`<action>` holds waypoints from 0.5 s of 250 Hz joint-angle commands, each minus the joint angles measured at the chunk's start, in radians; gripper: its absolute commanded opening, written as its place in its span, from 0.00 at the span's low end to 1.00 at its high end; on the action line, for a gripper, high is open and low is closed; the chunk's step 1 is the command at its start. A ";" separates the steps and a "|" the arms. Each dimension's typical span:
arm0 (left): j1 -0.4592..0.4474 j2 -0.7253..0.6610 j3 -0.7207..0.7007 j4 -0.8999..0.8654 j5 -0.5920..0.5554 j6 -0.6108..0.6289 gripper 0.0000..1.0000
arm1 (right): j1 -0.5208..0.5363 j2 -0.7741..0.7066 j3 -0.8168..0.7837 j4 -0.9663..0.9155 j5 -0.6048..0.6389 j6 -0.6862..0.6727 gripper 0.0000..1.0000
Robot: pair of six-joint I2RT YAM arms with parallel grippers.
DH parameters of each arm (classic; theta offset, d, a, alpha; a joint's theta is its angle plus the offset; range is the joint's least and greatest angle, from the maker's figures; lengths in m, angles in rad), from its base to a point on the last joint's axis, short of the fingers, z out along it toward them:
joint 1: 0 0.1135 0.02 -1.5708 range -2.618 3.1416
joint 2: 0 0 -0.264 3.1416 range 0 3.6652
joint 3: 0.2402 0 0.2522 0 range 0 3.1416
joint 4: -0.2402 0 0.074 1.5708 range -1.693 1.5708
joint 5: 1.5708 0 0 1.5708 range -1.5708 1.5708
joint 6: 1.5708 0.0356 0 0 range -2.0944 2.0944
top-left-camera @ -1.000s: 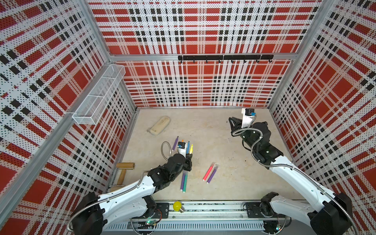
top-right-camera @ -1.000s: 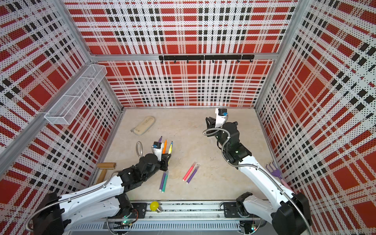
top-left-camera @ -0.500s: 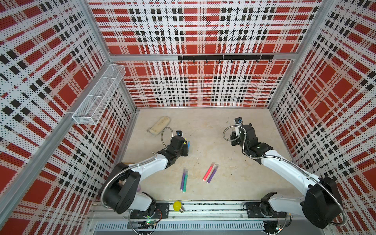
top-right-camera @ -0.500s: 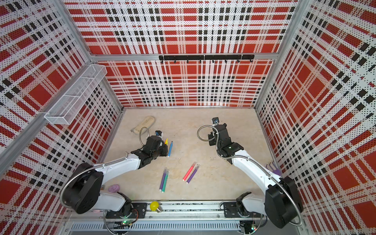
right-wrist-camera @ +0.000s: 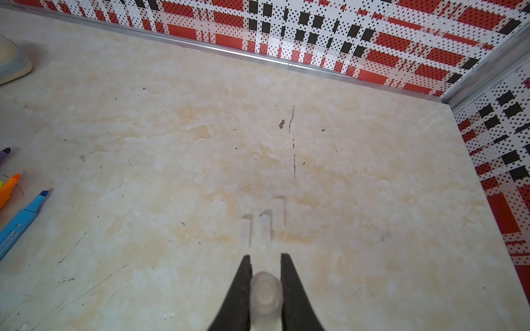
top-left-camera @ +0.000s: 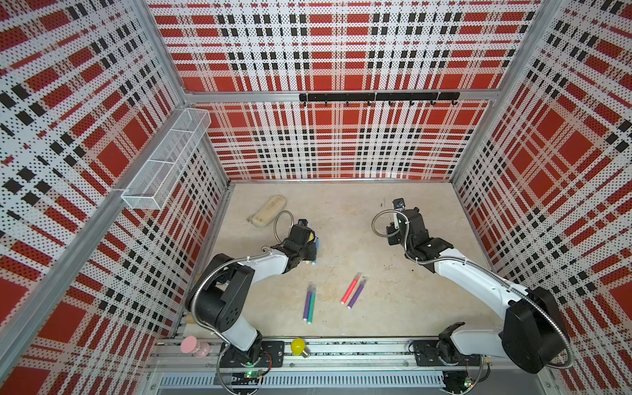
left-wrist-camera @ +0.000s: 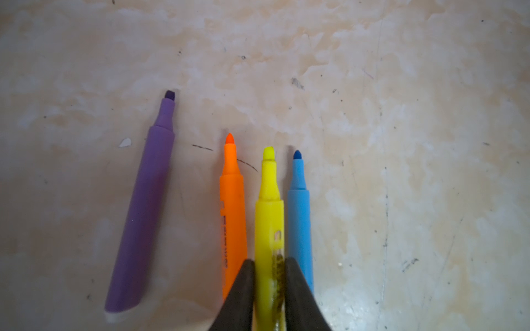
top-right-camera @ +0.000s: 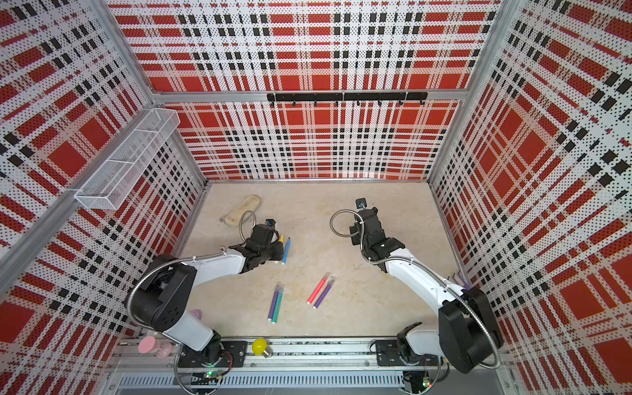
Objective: Remove pen caps from pens
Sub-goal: Place the pen at the center of the table.
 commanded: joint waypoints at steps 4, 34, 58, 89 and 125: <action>0.010 0.017 0.030 0.021 0.014 0.031 0.23 | 0.001 -0.019 0.003 0.048 0.013 -0.013 0.01; 0.010 0.024 0.039 0.022 0.015 0.032 0.26 | 0.001 -0.020 0.002 0.051 0.009 -0.014 0.01; 0.010 0.033 0.044 0.024 0.014 0.034 0.27 | 0.001 -0.020 0.002 0.050 0.009 -0.013 0.01; 0.009 0.027 0.045 0.023 0.016 0.033 0.28 | 0.001 -0.020 0.000 0.049 0.010 -0.014 0.01; 0.008 -0.037 0.031 0.038 -0.010 0.035 0.31 | -0.009 0.071 0.049 0.003 -0.007 -0.019 0.03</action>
